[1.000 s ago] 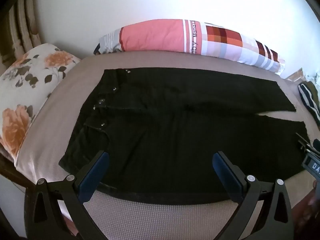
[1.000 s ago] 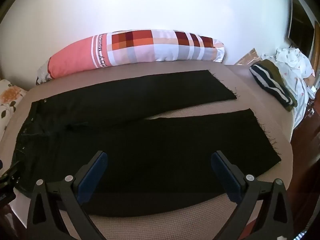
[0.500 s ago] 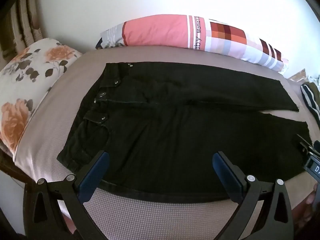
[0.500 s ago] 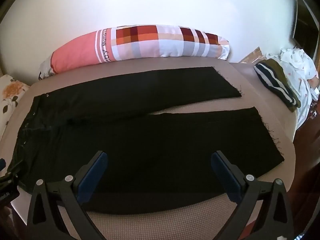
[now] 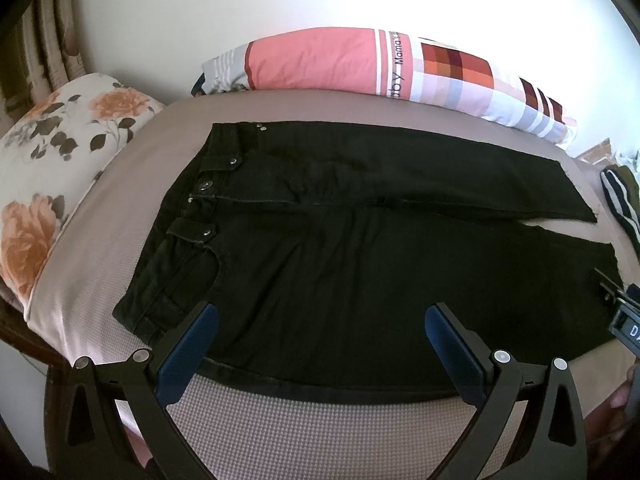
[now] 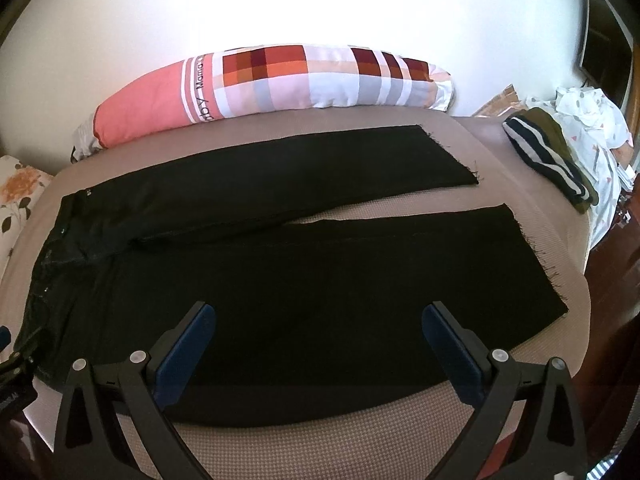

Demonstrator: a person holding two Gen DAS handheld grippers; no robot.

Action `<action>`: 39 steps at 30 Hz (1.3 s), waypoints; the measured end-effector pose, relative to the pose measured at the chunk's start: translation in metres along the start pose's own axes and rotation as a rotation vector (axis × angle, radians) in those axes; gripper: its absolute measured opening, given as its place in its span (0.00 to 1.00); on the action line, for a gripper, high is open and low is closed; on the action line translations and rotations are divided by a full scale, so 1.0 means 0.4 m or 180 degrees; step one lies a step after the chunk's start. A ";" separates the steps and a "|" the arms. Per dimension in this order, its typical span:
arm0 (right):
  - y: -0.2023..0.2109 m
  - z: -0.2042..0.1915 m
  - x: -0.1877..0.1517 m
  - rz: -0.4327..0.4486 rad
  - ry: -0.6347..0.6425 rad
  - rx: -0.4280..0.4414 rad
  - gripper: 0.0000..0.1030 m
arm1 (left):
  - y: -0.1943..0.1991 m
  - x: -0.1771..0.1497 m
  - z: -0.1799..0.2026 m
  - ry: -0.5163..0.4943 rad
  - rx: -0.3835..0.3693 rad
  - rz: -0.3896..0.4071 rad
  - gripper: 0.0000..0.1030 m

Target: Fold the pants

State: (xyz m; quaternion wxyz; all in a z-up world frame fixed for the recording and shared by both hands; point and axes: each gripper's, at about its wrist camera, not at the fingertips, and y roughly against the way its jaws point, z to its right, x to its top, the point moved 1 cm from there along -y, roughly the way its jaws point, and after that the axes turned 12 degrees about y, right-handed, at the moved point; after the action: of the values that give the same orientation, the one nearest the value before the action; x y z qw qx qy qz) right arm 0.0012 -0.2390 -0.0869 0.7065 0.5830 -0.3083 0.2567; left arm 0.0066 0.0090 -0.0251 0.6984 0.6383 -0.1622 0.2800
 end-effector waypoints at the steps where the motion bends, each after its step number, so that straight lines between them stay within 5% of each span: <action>1: 0.000 -0.001 -0.001 0.0006 0.0009 0.0008 1.00 | 0.000 0.000 0.000 -0.0001 0.0014 0.0005 0.99; 39: 0.014 -0.028 0.015 0.0055 0.0065 0.0020 1.00 | 0.007 0.006 -0.020 -0.0001 0.0059 0.0047 0.99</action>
State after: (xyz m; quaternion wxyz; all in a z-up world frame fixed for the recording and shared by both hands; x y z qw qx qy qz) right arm 0.0026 -0.2268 -0.0802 0.7055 0.5799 -0.3054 0.2697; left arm 0.0060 0.0173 -0.0225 0.6903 0.6436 -0.1645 0.2866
